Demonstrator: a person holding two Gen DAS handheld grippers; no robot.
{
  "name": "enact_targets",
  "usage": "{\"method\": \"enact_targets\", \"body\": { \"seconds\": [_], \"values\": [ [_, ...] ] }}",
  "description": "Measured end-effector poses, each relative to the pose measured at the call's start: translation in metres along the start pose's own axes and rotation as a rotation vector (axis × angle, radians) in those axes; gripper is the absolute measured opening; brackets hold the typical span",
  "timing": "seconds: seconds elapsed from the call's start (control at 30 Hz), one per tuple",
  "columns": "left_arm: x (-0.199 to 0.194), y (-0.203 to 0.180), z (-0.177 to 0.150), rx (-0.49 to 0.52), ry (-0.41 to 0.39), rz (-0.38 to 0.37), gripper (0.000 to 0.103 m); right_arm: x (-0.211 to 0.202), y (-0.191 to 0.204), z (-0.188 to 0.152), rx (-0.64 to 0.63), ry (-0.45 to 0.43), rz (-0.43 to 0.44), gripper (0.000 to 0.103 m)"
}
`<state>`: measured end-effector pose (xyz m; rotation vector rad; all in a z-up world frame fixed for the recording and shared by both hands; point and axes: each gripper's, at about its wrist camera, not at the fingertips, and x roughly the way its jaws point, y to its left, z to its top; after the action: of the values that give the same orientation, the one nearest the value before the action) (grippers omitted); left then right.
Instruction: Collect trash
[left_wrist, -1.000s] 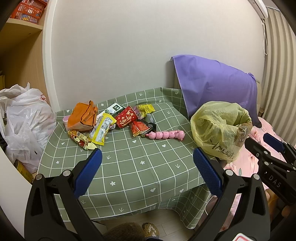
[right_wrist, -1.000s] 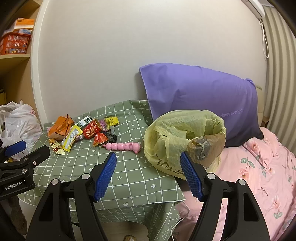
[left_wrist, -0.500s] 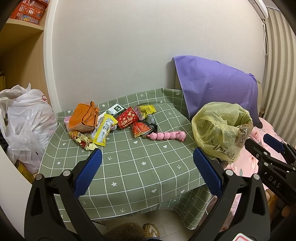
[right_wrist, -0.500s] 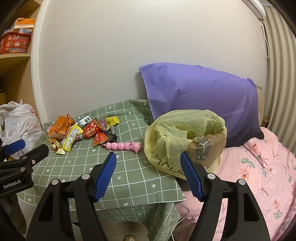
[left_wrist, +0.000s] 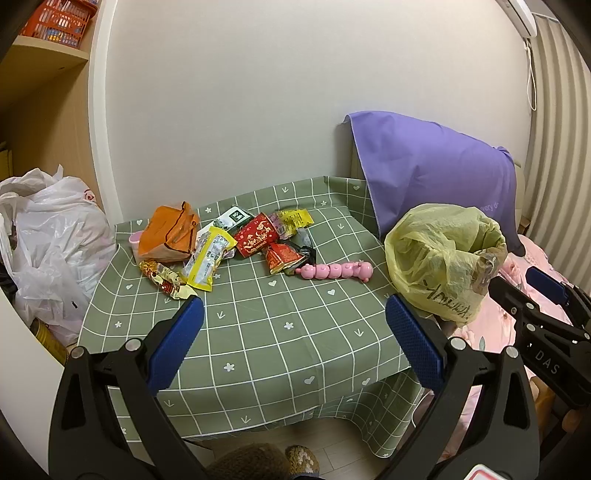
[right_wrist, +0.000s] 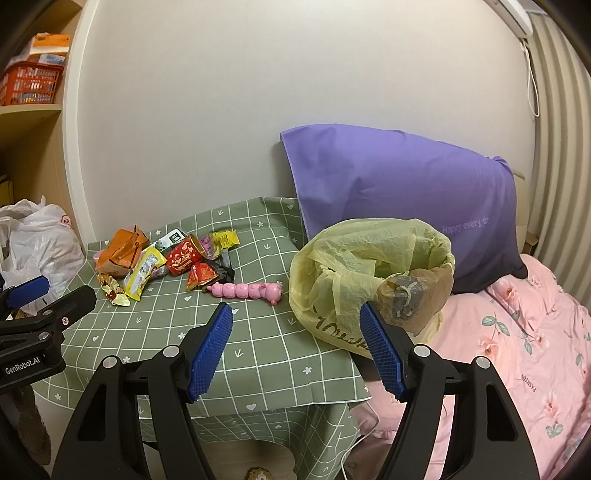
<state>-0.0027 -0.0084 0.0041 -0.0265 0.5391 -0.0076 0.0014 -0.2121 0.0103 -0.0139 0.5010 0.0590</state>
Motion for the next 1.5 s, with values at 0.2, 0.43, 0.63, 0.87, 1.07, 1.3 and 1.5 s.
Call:
{"method": "enact_targets", "body": {
  "seconds": [0.2, 0.43, 0.63, 0.87, 1.07, 1.3, 1.5],
  "values": [
    [0.004, 0.009, 0.003, -0.013, 0.002, 0.01, 0.094, 0.002, 0.003, -0.001, -0.002, 0.001, 0.002, 0.068],
    [0.024, 0.029, 0.013, -0.043, -0.006, 0.029, 0.094, 0.026, 0.007, 0.011, -0.005, 0.019, 0.013, 0.068],
    [0.05, 0.063, 0.019, -0.085, -0.017, 0.073, 0.094, 0.063, 0.017, 0.029, -0.019, 0.041, 0.057, 0.068],
    [0.106, 0.119, 0.025, -0.168, 0.028, 0.119, 0.094, 0.121, 0.045, 0.047, -0.09, 0.084, 0.12, 0.068],
    [0.162, 0.172, 0.039, -0.233, 0.078, 0.17, 0.094, 0.184, 0.067, 0.055, -0.144, 0.127, 0.181, 0.068],
    [0.202, 0.21, 0.038, -0.269, 0.167, 0.205, 0.094, 0.26, 0.092, 0.051, -0.185, 0.208, 0.296, 0.068],
    [0.195, 0.226, 0.023, -0.288, 0.205, 0.178, 0.094, 0.291, 0.126, 0.047, -0.271, 0.229, 0.355, 0.068]
  ]
}}
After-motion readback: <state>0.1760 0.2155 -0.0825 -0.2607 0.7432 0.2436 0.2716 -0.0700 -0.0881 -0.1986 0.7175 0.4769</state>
